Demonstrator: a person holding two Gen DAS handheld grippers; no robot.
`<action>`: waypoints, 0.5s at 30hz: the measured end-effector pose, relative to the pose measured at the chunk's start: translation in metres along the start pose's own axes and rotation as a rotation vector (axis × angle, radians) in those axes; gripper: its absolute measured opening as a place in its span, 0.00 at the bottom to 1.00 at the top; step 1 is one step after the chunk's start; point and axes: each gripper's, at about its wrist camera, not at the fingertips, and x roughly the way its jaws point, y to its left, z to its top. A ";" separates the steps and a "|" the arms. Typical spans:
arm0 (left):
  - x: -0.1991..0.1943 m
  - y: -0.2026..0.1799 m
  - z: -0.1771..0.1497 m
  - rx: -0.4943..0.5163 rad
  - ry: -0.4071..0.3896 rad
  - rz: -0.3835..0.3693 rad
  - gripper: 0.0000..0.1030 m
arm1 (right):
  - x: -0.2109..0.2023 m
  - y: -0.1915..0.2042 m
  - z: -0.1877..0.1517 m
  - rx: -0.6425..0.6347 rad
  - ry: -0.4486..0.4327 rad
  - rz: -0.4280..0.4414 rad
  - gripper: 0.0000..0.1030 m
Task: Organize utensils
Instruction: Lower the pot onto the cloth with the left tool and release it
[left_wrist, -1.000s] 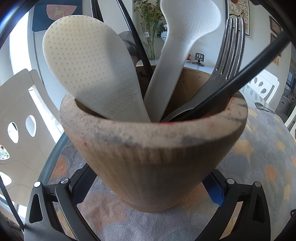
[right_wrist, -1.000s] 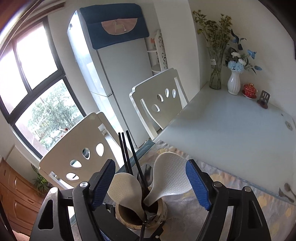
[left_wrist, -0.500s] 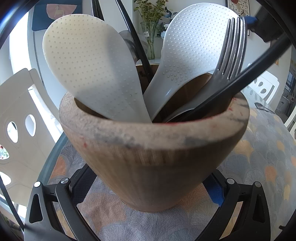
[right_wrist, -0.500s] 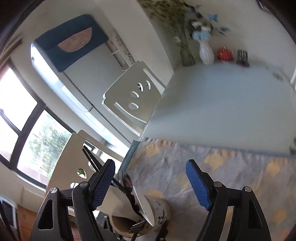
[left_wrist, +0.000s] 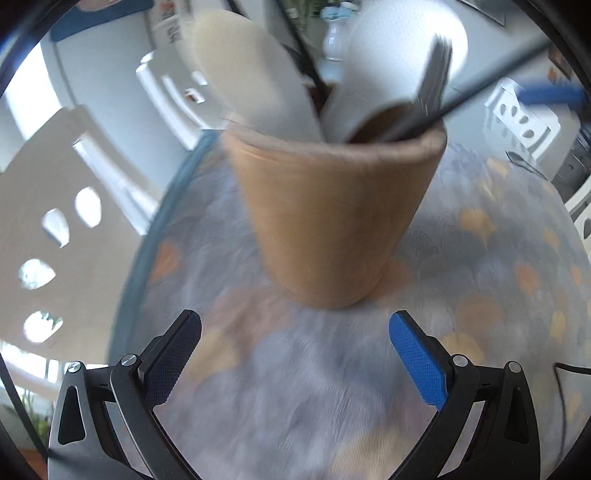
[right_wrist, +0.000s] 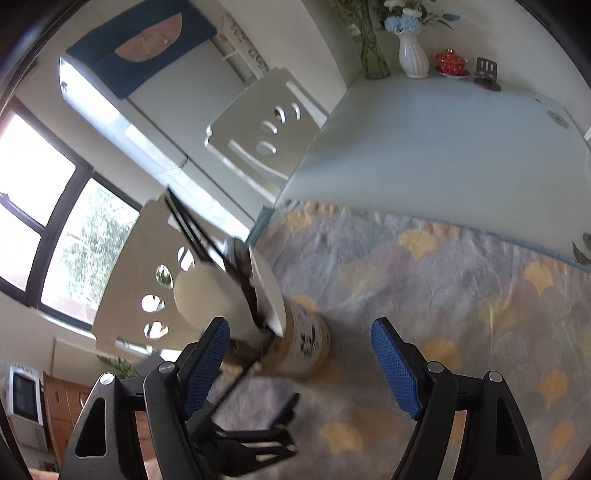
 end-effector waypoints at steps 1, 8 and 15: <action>-0.011 0.005 0.003 -0.016 0.000 0.002 0.99 | 0.000 0.001 -0.006 -0.008 0.016 -0.010 0.75; -0.052 0.030 0.047 -0.093 0.029 0.069 0.99 | -0.001 0.007 -0.037 -0.024 0.046 -0.026 0.78; -0.057 0.026 0.064 -0.058 0.030 0.100 0.99 | -0.004 0.015 -0.045 0.007 0.039 0.006 0.83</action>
